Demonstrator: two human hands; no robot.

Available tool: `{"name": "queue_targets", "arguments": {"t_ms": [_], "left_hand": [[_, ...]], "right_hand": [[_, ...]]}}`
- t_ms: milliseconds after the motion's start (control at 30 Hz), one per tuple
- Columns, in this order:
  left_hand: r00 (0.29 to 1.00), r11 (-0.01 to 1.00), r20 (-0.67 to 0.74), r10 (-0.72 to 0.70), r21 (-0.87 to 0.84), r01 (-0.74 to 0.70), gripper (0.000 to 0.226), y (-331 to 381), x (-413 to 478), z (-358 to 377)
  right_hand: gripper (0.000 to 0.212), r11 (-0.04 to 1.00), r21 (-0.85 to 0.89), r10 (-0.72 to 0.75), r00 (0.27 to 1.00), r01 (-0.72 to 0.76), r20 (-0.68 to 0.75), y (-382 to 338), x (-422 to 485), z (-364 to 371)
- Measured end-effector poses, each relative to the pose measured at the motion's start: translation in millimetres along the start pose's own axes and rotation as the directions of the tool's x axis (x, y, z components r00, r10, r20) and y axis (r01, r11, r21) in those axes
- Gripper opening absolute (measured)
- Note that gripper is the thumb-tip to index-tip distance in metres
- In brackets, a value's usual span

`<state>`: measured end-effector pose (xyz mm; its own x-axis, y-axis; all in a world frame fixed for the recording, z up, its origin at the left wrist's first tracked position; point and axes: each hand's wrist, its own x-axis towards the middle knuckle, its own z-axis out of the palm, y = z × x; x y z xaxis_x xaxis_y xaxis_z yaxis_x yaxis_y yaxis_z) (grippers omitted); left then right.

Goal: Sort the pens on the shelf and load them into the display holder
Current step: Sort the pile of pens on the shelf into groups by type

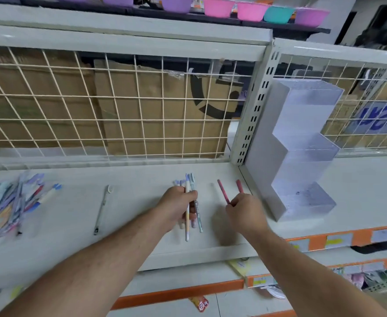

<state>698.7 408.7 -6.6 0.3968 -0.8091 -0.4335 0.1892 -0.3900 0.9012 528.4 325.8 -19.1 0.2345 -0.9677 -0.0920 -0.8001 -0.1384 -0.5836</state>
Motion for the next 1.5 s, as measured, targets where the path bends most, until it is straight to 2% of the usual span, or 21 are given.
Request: {"name": "queue_targets", "arguments": {"t_ms": [233,400,467,533,633,733,800,933,1100,1300,1367,1500], "left_hand": [[1.0,0.999,-0.007,-0.027,0.027,0.027,0.018,1,4,20],[1.0,1.0,0.005,-0.018,0.0,0.018,0.012,5,6,25],[1.0,1.0,0.008,-0.016,-0.014,0.016,0.011,6,7,26],[1.0,1.0,0.013,-0.017,-0.018,0.017,0.01,7,7,25],[1.0,0.999,0.009,-0.011,-0.032,0.011,0.01,7,5,18],[1.0,0.998,-0.004,-0.002,-0.058,0.002,0.008,5,2,6],[1.0,0.998,-0.011,0.02,-0.052,-0.02,0.01,3,0,-7],[0.999,0.997,-0.038,0.027,-0.077,-0.029,0.016,0,-6,-41],[0.983,0.993,-0.184,-0.029,-0.116,0.008,0.02,-2,-15,-105],[0.956,0.993,-0.29,-0.04,0.093,0.07,0.028,-11,-26,-186],[0.954,0.992,-0.294,-0.051,0.095,0.082,0.028,-13,-28,-206],[0.955,0.991,-0.287,-0.075,0.083,0.103,0.025,-17,-28,-236]], "right_hand": [[0.006,0.991,-0.127,-0.053,0.998,0.048,-0.038,29,18,-9],[0.014,0.977,-0.203,-0.073,0.996,0.061,-0.054,34,19,-6],[0.013,0.979,-0.184,-0.093,0.995,0.083,-0.046,32,18,-5],[0.009,0.986,-0.083,-0.145,0.989,0.142,-0.026,26,16,-2],[0.017,0.967,0.165,-0.201,0.979,0.192,0.037,5,6,5],[0.016,0.893,0.436,-0.223,0.951,0.11,0.216,-22,-10,11],[0.015,0.873,0.477,-0.259,0.925,0.1,0.279,-38,-19,17],[0.015,0.889,0.441,-0.274,0.914,0.121,0.3,-71,-34,37],[0.007,0.902,0.422,-0.253,0.904,0.091,0.344,-112,-46,77],[0.011,0.952,0.295,-0.189,0.909,0.078,0.37,-153,-54,134],[0.013,0.966,0.243,-0.179,0.912,0.091,0.37,-163,-54,146],[0.005,0.977,0.194,-0.146,0.932,0.084,0.332,-182,-54,164]]}}
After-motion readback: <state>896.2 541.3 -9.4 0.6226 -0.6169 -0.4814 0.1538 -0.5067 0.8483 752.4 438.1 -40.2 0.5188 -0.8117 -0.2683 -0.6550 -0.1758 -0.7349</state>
